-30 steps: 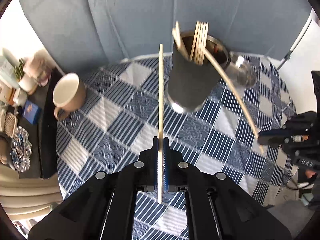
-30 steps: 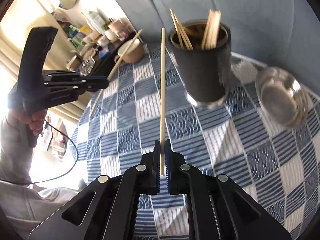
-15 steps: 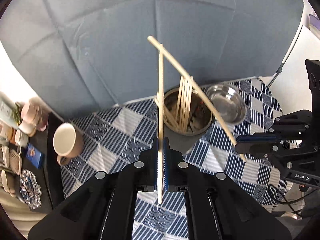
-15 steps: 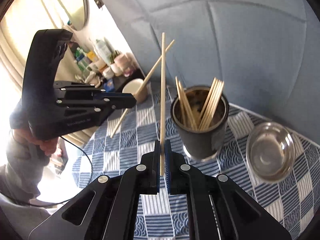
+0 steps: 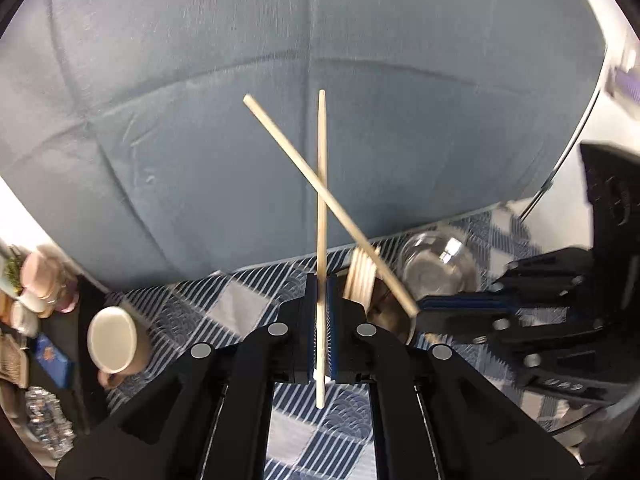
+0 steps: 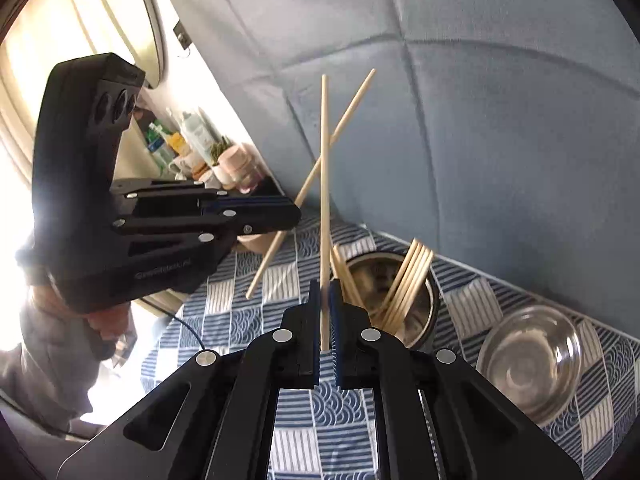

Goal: Organize utensils
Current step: 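Lift the left tool's chopstick over the black holder while the right tool carries its chopstick there, then lower the left tool's chopstick into the holder while the right tool releases its chopstick there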

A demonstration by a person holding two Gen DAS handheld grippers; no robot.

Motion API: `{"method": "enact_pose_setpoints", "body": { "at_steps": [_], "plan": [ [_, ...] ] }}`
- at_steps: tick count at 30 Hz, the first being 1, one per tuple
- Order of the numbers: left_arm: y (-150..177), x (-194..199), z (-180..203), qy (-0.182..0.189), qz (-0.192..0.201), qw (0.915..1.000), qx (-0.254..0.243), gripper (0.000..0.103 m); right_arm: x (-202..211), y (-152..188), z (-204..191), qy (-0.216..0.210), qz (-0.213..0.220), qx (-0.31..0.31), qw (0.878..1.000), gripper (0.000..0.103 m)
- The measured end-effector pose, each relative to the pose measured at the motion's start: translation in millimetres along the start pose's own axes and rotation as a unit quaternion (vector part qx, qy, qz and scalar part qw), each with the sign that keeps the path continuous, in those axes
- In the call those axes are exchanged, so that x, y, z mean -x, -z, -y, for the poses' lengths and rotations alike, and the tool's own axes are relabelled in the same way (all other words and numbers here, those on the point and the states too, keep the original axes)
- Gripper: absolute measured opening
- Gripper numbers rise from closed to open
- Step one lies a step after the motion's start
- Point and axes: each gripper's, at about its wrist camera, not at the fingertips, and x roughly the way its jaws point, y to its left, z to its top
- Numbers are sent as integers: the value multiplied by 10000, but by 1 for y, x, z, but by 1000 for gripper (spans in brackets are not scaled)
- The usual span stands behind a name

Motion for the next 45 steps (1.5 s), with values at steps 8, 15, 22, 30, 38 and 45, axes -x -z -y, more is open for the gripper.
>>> {"method": "enact_pose_setpoints", "body": {
  "at_steps": [8,15,22,30,38,45],
  "plan": [
    [10,-24,-6,448,412,9977,311,5,-17,2,20,97,76,-80,9999,5],
    [27,-37,-10,692,1006,9903,664,5,-38,14,37,153,9,-262,9995,5],
    [39,-53,-3,498,871,9932,594,5,-53,26,44,209,-162,-355,9990,4],
    [57,-42,-3,497,764,9940,601,5,-57,35,43,200,-287,-394,9986,4],
    [73,-17,-27,430,803,9919,888,5,-60,35,38,380,-337,-250,9984,4],
    [91,-15,-62,71,628,9901,1257,5,-75,37,28,544,-697,-14,9961,7]
  ]
}}
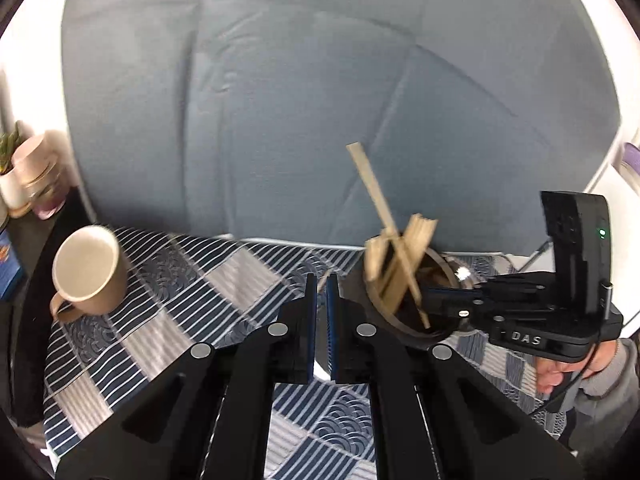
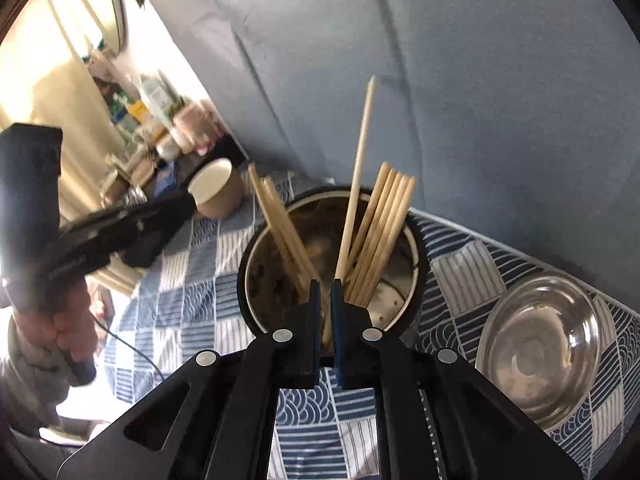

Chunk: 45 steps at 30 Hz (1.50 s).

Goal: Organize utensils
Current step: 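Lower the left tool's chopstick into the holder while the right tool releases its chopstick there, then grasp a wooden chopstick on the cloth with the left tool while the right tool withdraws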

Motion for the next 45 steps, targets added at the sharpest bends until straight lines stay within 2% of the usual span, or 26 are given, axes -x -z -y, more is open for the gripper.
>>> {"method": "enact_pose_setpoints", "body": {
  "at_steps": [7,12,13,15,19,27,29,33,37,39,41,42,45],
  "plan": [
    [16,-10,-22,-242,-327,9992,40,5,9,-4,4,-27,150,-245,9996,8],
    [35,-36,-28,-491,-863,9949,-151,5,21,-1,10,10,257,-377,9990,9],
    [39,-42,-30,-474,-959,9941,-167,5,23,0,11,8,270,-397,9988,11],
    [45,-51,-32,-463,-1104,9927,-139,6,27,2,12,28,316,-440,9985,24],
    [56,-70,-34,-512,-1343,9892,-281,24,35,3,13,63,440,-458,9980,29],
    [59,-102,-25,-557,-1659,9815,-776,28,47,-17,27,-29,681,-829,9942,47],
    [60,-110,-22,-536,-1753,9790,-896,30,49,-26,30,-83,723,-928,9930,48],
    [67,-129,-16,-816,-2020,9677,-1266,30,53,-33,30,-108,851,-983,9915,50],
    [77,-143,-24,-963,-2365,9594,-1199,30,55,-27,33,-87,840,-1041,9910,52],
    [79,-142,-27,-917,-2333,9614,-1137,25,56,-22,39,-50,844,-1112,9902,53],
    [78,-143,-29,-925,-2365,9609,-1107,16,57,-16,46,-46,831,-1214,9891,53],
    [77,-143,-30,-868,-2402,9610,-1064,7,58,-14,49,-22,827,-1271,9884,53],
    [76,-145,-31,-871,-2451,9595,-1082,6,60,-5,59,-9,813,-1442,9862,53]
  ]
}}
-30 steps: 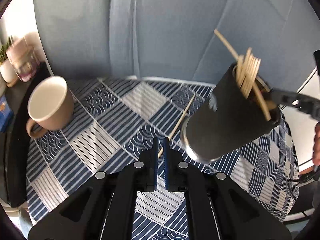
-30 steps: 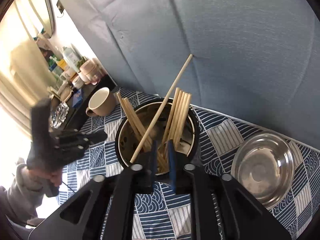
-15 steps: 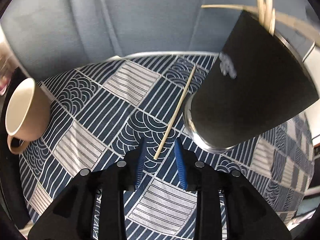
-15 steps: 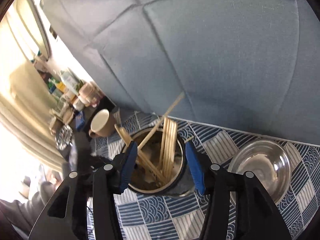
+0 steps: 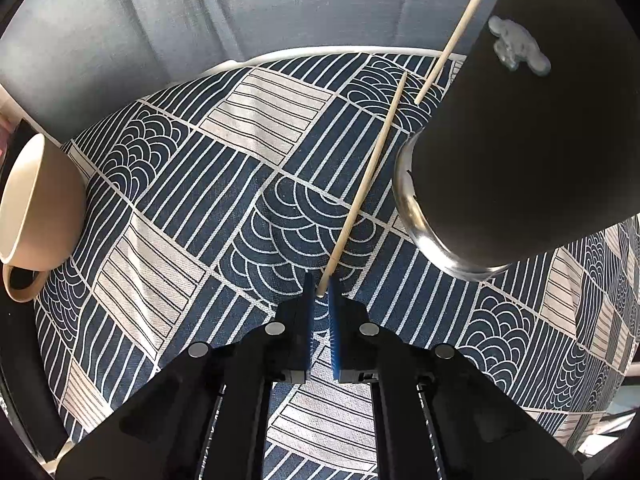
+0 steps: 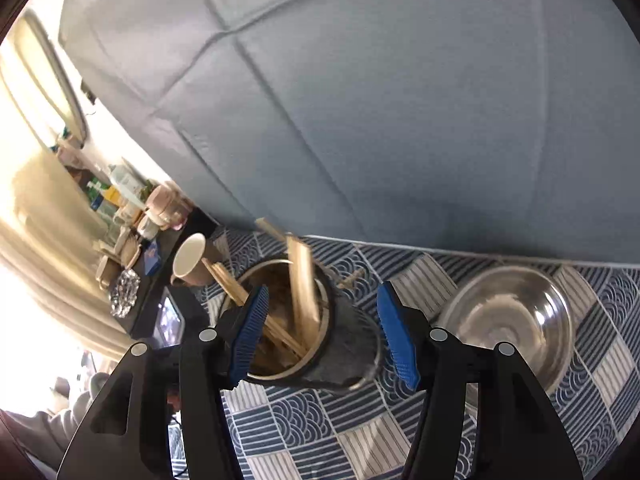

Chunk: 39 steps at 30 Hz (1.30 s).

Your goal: Organize utensils

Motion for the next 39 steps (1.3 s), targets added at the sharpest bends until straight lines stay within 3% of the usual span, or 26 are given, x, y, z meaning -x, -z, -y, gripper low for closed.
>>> {"method": "enact_pose_setpoints", "body": {
  "at_steps": [7,15,21,31,34,39],
  "plan": [
    [10,3,0,38,-167,9999,23,4,7,17,10,70,-88,-69,9999,53],
    [70,21,-16,-15,-437,9985,333,4,3,47,-6,-48,-388,26,9992,53],
    [117,35,-33,-45,-551,9964,641,4,-12,81,-41,-394,-667,381,9963,53],
    [181,52,-52,107,-639,9929,994,5,-82,139,-120,-546,-1722,1206,9761,53],
    [201,57,-55,36,-638,9928,1014,5,-106,142,-140,-351,-1922,1480,9695,53],
    [229,67,-75,96,-601,9916,1143,5,-151,136,-163,129,-2123,1159,9702,53]
  ]
}}
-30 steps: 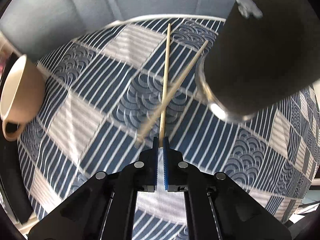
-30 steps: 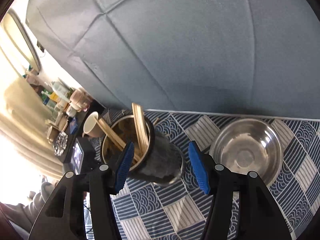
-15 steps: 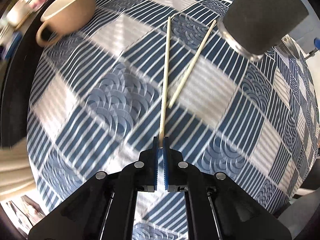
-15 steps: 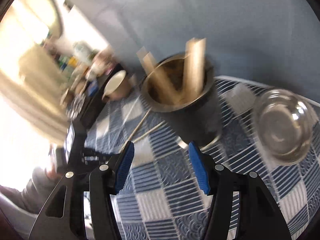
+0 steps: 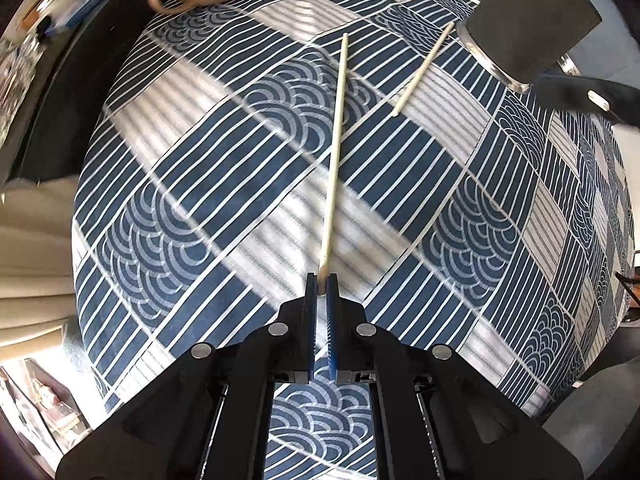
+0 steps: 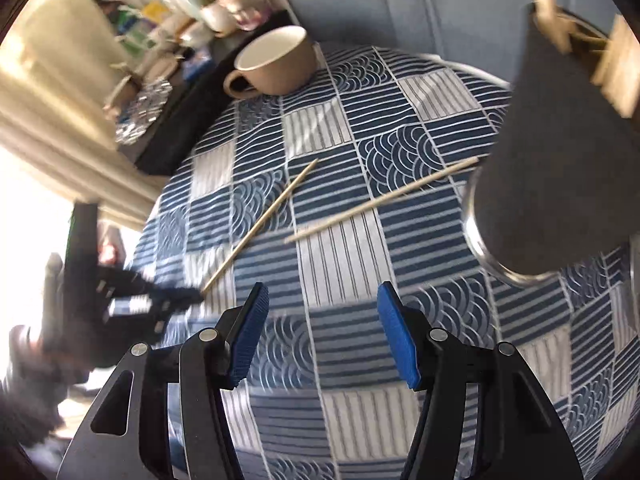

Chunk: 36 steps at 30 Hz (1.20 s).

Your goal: Organize utensils

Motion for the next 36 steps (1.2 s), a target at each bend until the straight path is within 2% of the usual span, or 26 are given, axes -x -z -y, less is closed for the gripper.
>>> {"method": "enact_pose_setpoints", "body": {
  "at_steps": [1,3,7,9,10,14,16,17,18,19,21,24,26,30,34,36],
  "plan": [
    [5,1,-7,22,7,10000,24,5,-9,-8,-3,203,14,-275,9994,53],
    [14,4,-20,70,12,9999,78,5,-23,-18,-5,327,37,-649,9974,52],
    [24,6,-37,99,11,9999,49,5,-46,-36,-8,901,-55,-1090,9899,51],
    [34,13,-42,104,11,9999,-29,5,-54,-40,-5,994,-144,-1245,9871,51],
    [26,24,-40,104,17,9999,-65,5,-59,-40,-2,1120,-211,-1361,9841,51],
    [33,28,-40,94,94,9997,-218,5,-69,-39,4,1317,-334,-1545,9786,53],
    [38,18,-15,123,112,9996,-218,5,-72,-41,-1,1484,-383,-1424,9779,53],
    [36,17,-11,149,110,9996,-229,5,-73,-41,-5,1531,-392,-1316,9786,49],
    [37,15,-5,175,106,9995,-243,5,-74,-42,-12,1568,-385,-1024,9816,34],
    [39,15,-5,191,109,9994,-272,5,-75,-41,-19,1609,-405,-670,9839,26],
    [41,15,1,173,131,9993,-312,5,-72,-36,-21,1456,-487,-499,9869,13],
    [34,8,9,210,140,9993,-275,5,-65,-23,-19,1337,-634,-271,9886,8],
    [35,7,8,285,136,9992,-240,5,-58,-8,-14,1156,-777,-207,9900,6],
    [34,8,-3,712,-23,9975,-48,5,-43,24,-5,630,-1023,-428,9918,4],
    [35,18,-3,1166,14,9930,173,5,-23,56,1,141,-1077,-602,9923,4],
    [34,22,2,1231,21,9923,167,5,-11,70,2,-115,-1058,-691,9919,4]
  ]
}}
